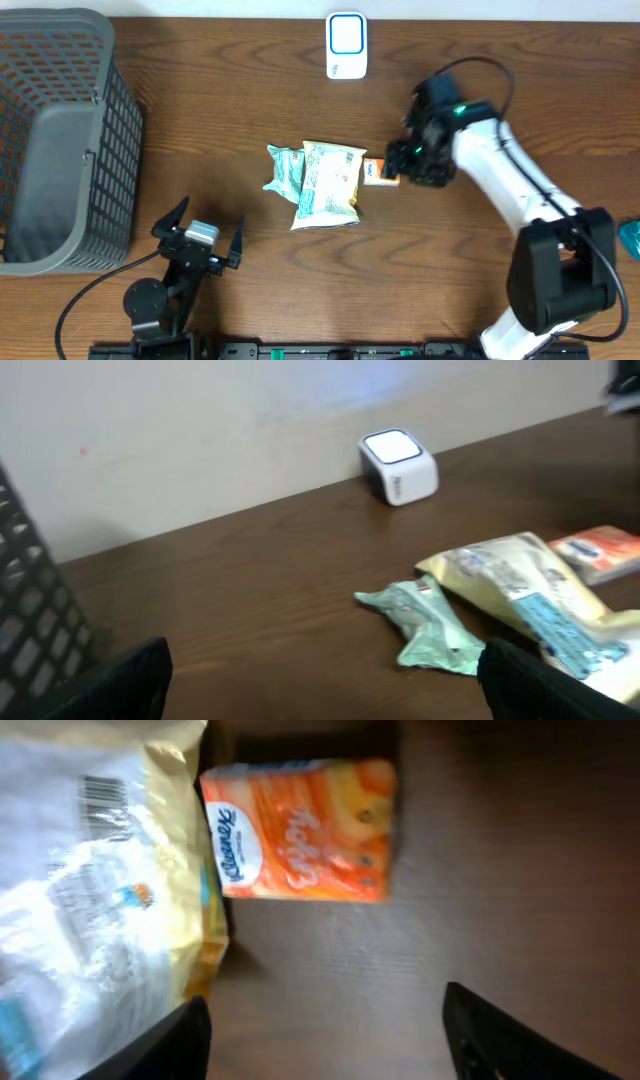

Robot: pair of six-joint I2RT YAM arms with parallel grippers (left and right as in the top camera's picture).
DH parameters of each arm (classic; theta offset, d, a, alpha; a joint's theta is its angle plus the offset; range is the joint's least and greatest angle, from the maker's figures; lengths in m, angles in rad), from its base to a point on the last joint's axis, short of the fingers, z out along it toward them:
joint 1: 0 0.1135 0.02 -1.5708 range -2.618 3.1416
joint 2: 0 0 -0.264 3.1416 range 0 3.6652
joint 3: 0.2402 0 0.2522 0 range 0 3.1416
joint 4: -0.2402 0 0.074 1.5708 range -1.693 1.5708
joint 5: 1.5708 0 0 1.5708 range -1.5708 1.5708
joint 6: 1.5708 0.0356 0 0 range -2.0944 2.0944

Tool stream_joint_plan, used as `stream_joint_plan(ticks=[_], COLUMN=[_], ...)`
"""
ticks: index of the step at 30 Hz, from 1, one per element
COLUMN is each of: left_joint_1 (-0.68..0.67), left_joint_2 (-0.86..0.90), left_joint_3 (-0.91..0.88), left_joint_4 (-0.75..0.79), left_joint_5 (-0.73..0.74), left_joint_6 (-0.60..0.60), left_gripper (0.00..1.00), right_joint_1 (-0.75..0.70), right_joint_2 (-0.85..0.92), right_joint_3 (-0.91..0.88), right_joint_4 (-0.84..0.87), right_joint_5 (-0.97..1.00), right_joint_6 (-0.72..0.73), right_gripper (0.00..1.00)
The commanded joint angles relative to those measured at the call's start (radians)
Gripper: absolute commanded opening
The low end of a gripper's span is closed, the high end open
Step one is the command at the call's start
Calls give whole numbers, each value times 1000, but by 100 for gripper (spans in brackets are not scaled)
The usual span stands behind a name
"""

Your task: Scan the item barcode

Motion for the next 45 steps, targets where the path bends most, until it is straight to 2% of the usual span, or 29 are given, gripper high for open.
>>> stream_joint_plan(ticks=[1, 8, 13, 17, 19, 23, 26, 30, 34, 39, 45], left_joint_1=[-33, -44, -44, -44, -44, -44, -44, -44, -44, -44, -44], left_joint_2=[-3, -1, 0, 0, 0, 0, 0, 0, 0, 0, 0], left_joint_3=[-13, -13, -13, -13, -13, -13, -13, -13, -13, -13, -13], left_joint_4=[-35, -53, -53, -53, -53, -53, -53, -53, -53, -52, -53], left_joint_5=[19, 19, 19, 19, 19, 19, 19, 19, 19, 19, 19], left_joint_6=[17, 17, 17, 17, 17, 16, 17, 16, 17, 17, 17], left_gripper=[98, 98, 98, 98, 98, 98, 98, 98, 98, 98, 98], right_joint_1=[51, 36, 28, 31, 33, 32, 32, 32, 31, 1, -76], right_joint_2=[-4, -3, 0, 31, 55, 104, 114, 113, 109, 43, -159], right_joint_3=[-61, -146, -152, -163, -177, -201, -206, -206, -205, -202, -202], right_joint_4=[74, 216, 280, 322, 340, 342, 342, 368, 406, 472, 435], right_joint_5=[140, 165, 165, 172, 172, 172, 172, 171, 131, -117, -454], right_joint_6=[108, 205, 241, 328, 370, 432, 424, 370, 274, 7, -382], right_gripper=[67, 61, 57, 53, 46, 23, 13, 1, 1, 1, 1])
